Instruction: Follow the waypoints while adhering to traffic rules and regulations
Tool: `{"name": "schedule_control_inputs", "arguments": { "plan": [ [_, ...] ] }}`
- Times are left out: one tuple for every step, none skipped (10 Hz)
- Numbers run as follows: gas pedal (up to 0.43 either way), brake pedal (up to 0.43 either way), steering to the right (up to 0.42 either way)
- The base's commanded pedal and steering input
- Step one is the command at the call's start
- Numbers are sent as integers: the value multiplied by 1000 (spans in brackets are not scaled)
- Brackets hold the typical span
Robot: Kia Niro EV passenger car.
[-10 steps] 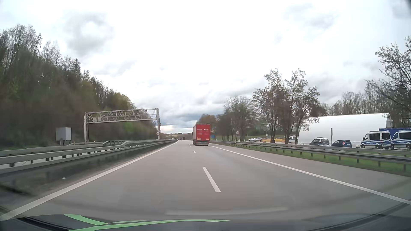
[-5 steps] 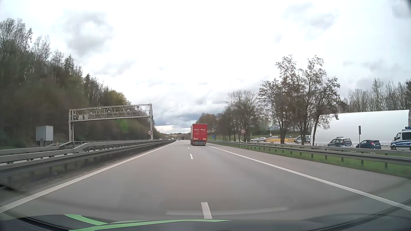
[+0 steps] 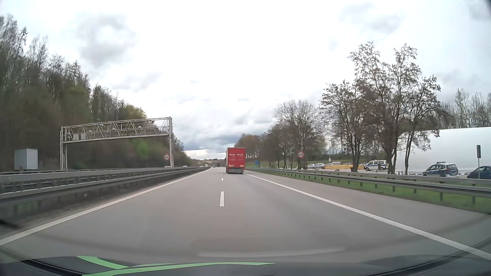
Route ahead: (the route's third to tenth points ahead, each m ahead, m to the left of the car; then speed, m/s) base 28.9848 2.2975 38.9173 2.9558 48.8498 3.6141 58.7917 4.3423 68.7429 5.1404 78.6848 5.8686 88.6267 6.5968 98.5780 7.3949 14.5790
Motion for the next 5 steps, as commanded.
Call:
{"name": "schedule_control_inputs", "arguments": {
  "plan": [
    [209,0,-7],
    [209,0,-7],
    [197,0,-7],
    [197,0,-8],
    [197,0,-9]
  ]
}}
